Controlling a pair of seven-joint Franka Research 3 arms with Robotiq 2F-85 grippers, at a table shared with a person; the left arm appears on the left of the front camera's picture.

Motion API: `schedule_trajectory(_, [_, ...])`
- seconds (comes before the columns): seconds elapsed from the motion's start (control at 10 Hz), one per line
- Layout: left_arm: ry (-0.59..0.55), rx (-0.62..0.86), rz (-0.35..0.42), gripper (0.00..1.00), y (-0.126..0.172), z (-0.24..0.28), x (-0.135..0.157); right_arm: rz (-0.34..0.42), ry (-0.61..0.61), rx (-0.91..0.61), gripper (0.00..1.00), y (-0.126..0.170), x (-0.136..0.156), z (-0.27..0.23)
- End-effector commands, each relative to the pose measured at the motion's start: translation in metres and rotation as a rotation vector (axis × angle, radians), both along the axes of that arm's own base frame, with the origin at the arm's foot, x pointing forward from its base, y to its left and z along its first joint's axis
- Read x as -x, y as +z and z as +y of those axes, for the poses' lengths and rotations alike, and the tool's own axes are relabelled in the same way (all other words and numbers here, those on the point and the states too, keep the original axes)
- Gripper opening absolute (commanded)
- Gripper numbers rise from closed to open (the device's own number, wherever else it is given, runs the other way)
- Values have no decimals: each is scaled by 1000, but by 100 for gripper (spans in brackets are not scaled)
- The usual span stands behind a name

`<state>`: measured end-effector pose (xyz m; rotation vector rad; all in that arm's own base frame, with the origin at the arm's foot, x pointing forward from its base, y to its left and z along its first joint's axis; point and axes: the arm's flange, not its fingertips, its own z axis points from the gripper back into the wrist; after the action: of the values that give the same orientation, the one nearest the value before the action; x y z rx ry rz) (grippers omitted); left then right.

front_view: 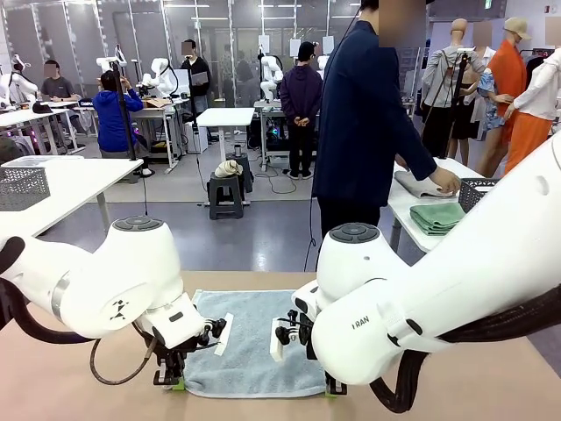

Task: Fold the towels and place them in the basket.
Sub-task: When a person lays out a Towel with hook on the table, fold it in half twice.

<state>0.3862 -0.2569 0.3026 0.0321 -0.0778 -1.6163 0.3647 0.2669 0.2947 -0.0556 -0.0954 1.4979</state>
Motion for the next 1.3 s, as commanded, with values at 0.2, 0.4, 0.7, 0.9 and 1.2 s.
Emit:
schedule_trajectory(0.2, [-2,1,-1,0,0,-1,0,-2,7,3,0,0,1,1])
schedule_trajectory(0.4, [-2,1,-1,0,0,-1,0,-2,7,3,0,0,1,1])
schedule_trajectory(0.7, [14,20,-3,3,21,-4,-4,-46,21,-17,5,18,-9,6])
schedule_trajectory(0.9, [24,35,9,3,46,-7,-7,-57,30,-21,5,35,-19,14])
schedule_trajectory(1.2, [45,41,-22,3,66,-7,-9,-99,31,-11,5,56,-22,20])
